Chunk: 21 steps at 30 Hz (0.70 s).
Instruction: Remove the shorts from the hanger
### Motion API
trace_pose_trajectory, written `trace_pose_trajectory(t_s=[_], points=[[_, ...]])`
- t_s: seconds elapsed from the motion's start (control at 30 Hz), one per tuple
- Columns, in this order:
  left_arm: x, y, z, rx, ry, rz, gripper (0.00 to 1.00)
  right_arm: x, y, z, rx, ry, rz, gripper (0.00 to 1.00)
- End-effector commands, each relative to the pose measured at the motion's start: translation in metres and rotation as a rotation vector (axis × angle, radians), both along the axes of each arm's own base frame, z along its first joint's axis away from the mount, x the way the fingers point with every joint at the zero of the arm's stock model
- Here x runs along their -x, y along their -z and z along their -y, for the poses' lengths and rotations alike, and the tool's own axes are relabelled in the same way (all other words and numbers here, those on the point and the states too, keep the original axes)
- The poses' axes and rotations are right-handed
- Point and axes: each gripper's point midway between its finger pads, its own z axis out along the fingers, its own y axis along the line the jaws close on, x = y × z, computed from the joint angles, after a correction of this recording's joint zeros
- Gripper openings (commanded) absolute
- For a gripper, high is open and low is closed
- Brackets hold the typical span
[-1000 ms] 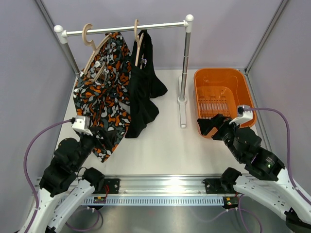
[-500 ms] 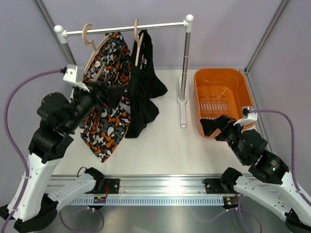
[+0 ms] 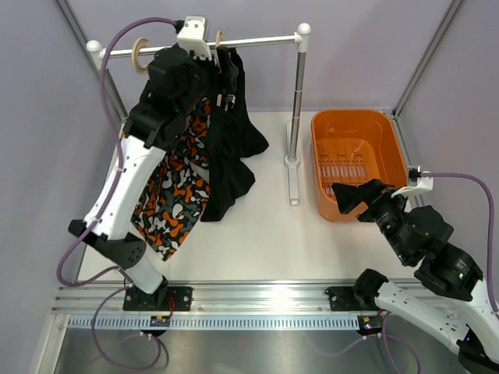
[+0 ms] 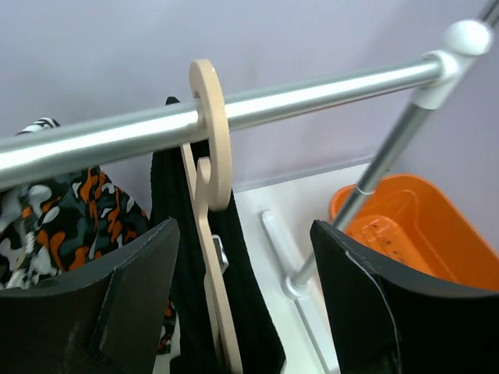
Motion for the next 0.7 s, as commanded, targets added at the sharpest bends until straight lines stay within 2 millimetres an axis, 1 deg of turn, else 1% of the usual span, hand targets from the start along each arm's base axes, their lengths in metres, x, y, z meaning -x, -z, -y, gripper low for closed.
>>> trace_pose_trajectory(t_s=[0.0, 0.1, 0.13, 0.17, 0.23, 0.33, 0.5, 0.57, 0.63, 0.67], points=[[-0.018, -0.009, -0.004, -0.047, -0.065, 0.023, 0.72, 0.004, -0.013, 0.014, 0.001, 0.040, 0.023, 0.99], [-0.028, -0.002, -0.002, -0.056, -0.082, 0.018, 0.71, 0.006, -0.015, 0.018, -0.001, 0.046, 0.030, 0.99], [-0.034, 0.006, -0.001, -0.074, -0.092, 0.011, 0.71, 0.006, -0.014, 0.019, 0.003, 0.050, 0.028, 1.00], [-0.037, 0.006, 0.000, -0.076, -0.096, 0.020, 0.71, 0.006, -0.014, 0.020, 0.005, 0.051, 0.030, 0.99], [-0.046, 0.013, 0.000, -0.102, -0.114, 0.016, 0.70, 0.007, -0.016, 0.021, 0.007, 0.051, 0.034, 0.99], [-0.053, 0.024, -0.001, -0.126, -0.137, 0.001, 0.69, 0.007, -0.017, 0.022, 0.012, 0.052, 0.033, 0.99], [-0.058, 0.036, -0.001, -0.152, -0.148, -0.016, 0.61, 0.008, -0.018, 0.023, 0.011, 0.052, 0.034, 1.00], [-0.059, 0.040, -0.002, -0.162, -0.155, -0.024, 0.61, 0.008, -0.017, 0.022, 0.012, 0.051, 0.033, 1.00], [-0.059, 0.040, -0.003, -0.164, -0.160, -0.019, 0.61, 0.008, -0.019, 0.023, 0.010, 0.051, 0.036, 0.99], [-0.060, 0.045, -0.003, -0.171, -0.159, -0.026, 0.61, 0.007, -0.019, 0.022, 0.014, 0.050, 0.035, 0.99]])
